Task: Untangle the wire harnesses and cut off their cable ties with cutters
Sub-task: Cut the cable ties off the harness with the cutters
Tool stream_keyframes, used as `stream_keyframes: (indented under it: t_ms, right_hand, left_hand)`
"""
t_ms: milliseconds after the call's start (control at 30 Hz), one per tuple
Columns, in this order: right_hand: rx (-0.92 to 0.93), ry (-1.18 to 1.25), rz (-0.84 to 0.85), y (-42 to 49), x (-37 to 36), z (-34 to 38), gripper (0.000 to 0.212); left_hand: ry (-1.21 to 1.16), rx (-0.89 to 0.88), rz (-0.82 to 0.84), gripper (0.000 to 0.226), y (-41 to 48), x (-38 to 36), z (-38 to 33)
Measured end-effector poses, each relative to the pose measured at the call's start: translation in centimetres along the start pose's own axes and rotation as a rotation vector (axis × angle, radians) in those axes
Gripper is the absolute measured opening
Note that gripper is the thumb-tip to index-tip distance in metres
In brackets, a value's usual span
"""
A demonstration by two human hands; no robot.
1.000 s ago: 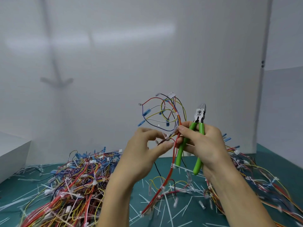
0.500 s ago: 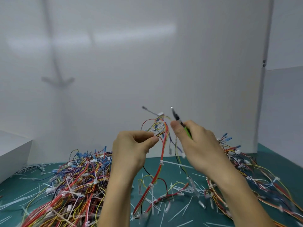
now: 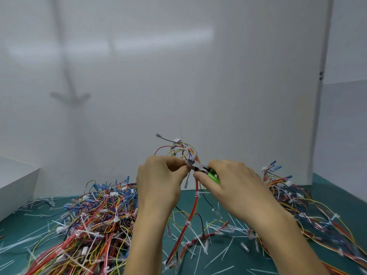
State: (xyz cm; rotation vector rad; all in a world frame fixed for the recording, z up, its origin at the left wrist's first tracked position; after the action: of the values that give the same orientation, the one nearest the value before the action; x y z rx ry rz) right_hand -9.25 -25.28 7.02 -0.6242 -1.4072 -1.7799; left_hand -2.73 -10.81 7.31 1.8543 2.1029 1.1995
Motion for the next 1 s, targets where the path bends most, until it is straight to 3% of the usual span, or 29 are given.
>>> stream_keyframes:
  t_ms: [567,700,833,1000]
  right_hand:
    - [-0.059,0.045,0.054,-0.1,0.3,-0.2,0.06]
    - [-0.14,0.232,0.06,0.1,0.0,-0.6,0.071]
    - [-0.25,0.385,0.04,0.2,0.1,-1.4,0.078]
    - [-0.365,0.614,0.028,0.4,-0.2,-2.5,0.064]
  left_hand:
    - [-0.008,-0.008,0.037,0.004,-0.1,0.0,-0.1]
    - [-0.069,0.041,0.045,0.013,0.1,-0.1,0.6]
    - [-0.221,0.116,0.098,0.004,0.3,-0.5,1.5]
    - [-0.458,0.23,0.139,0.008,0.3,-0.9,1.7]
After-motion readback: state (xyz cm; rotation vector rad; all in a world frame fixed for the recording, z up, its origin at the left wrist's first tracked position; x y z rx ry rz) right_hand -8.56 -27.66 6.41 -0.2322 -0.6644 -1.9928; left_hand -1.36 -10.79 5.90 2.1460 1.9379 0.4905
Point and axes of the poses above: each hand's wrist, its own y-axis towards the middle knuckle, its own x-axis out of the back of the hand, z = x × y, the point moved 5 cm from there along y, towards the middle knuckle, and after that the axes turned 6 degrees about y, right-handed, at the moved point
